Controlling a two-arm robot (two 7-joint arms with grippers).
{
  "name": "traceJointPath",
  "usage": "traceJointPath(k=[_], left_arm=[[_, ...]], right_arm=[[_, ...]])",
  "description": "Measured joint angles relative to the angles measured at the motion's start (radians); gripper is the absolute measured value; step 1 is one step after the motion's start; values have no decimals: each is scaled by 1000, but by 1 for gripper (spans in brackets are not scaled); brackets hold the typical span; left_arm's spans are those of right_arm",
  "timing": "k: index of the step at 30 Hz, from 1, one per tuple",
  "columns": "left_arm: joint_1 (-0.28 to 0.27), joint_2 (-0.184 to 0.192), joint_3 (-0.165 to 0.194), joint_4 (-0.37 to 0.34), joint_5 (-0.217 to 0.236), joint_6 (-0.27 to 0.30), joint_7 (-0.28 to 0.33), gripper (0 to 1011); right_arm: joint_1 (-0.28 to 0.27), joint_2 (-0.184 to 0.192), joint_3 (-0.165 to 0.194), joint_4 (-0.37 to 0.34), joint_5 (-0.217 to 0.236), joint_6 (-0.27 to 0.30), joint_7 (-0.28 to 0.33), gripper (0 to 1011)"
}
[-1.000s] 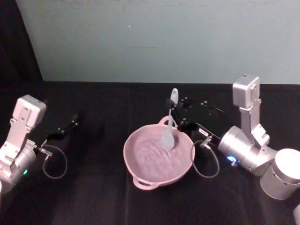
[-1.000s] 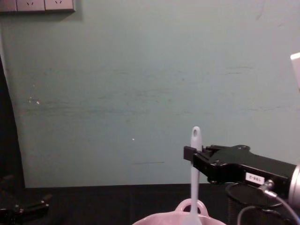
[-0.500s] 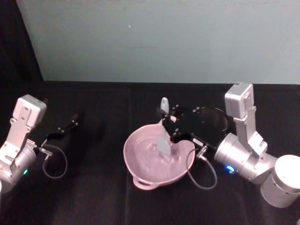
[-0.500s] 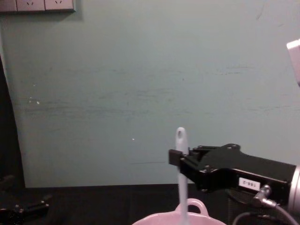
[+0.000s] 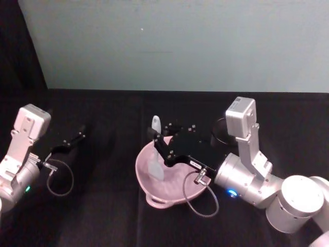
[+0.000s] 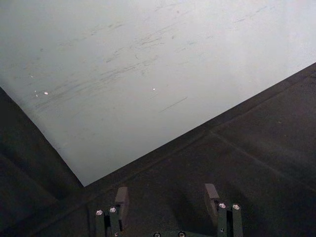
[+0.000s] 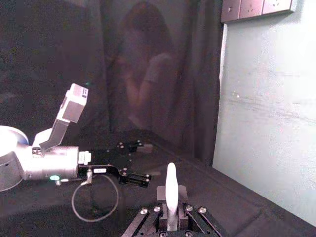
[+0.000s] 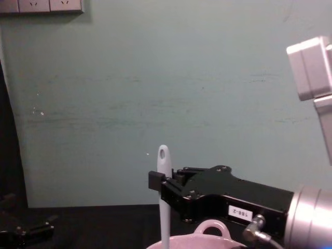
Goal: Use the one hand to pick up the spoon and stir the clear water in the bowl.
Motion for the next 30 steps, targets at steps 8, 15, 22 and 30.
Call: traceJointPath(k=[8, 15, 22, 30], left_arm=[[0, 0, 0, 0, 0, 0, 0, 1005], [0, 0, 0, 0, 0, 0, 0, 1005], [0, 0, 0, 0, 0, 0, 0, 1005], [0, 0, 0, 0, 0, 0, 0, 1005]], right_arm=[[35, -45, 4, 89, 19, -24, -8, 114], [46, -51, 28, 124, 20, -30, -34, 114], [32, -29, 74, 117, 22, -32, -58, 114], [1, 2, 106, 74, 13, -29, -71, 114]])
